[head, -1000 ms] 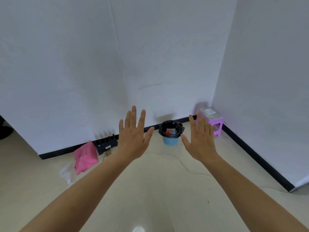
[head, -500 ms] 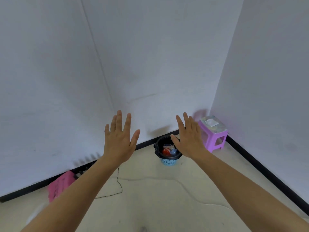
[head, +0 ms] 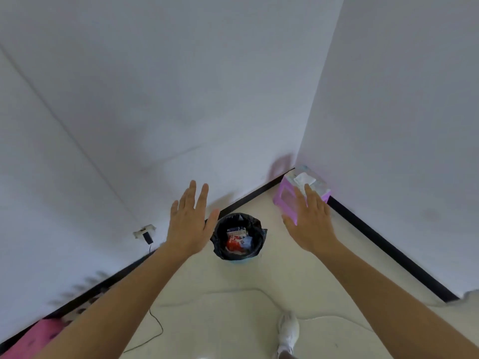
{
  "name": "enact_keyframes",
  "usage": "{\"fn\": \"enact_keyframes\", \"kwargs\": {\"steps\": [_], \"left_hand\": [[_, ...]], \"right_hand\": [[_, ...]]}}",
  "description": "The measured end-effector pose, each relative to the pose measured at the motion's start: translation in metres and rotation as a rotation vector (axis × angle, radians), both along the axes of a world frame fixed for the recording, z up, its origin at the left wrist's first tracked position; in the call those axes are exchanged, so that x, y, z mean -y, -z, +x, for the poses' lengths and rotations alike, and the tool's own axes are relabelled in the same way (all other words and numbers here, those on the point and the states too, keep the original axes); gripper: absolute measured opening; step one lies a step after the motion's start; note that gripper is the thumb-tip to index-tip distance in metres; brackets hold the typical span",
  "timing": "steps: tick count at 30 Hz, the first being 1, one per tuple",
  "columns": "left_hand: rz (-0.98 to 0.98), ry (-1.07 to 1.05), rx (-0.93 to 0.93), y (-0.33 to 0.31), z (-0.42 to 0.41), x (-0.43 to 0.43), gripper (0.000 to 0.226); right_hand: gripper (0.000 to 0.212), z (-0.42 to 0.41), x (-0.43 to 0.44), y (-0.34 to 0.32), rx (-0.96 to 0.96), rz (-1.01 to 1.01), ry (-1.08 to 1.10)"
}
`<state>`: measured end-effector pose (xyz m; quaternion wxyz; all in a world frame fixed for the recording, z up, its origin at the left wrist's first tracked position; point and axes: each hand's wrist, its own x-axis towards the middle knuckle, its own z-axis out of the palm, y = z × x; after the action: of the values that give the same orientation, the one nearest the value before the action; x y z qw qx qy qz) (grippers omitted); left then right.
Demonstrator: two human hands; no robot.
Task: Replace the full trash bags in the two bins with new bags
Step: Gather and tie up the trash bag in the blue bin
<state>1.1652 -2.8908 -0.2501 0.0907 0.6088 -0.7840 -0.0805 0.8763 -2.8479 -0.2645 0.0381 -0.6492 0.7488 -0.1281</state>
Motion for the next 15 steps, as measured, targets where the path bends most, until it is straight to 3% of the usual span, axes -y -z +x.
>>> {"fn": "enact_keyframes", "kwargs": {"steps": [9, 15], "left_hand": [[0.375, -0.194, 0.048, 0.123, -0.069, 0.076, 0.071], [0.534, -0.294, -0.062, 0.225, -0.094, 0.117, 0.068]], "right_hand": [[0.075, -0.062, 0.11, 0.138, 0.138, 0.378, -0.033], [0.076, -0.072, 0.155, 0.252, 0.234, 0.549, 0.001]]}}
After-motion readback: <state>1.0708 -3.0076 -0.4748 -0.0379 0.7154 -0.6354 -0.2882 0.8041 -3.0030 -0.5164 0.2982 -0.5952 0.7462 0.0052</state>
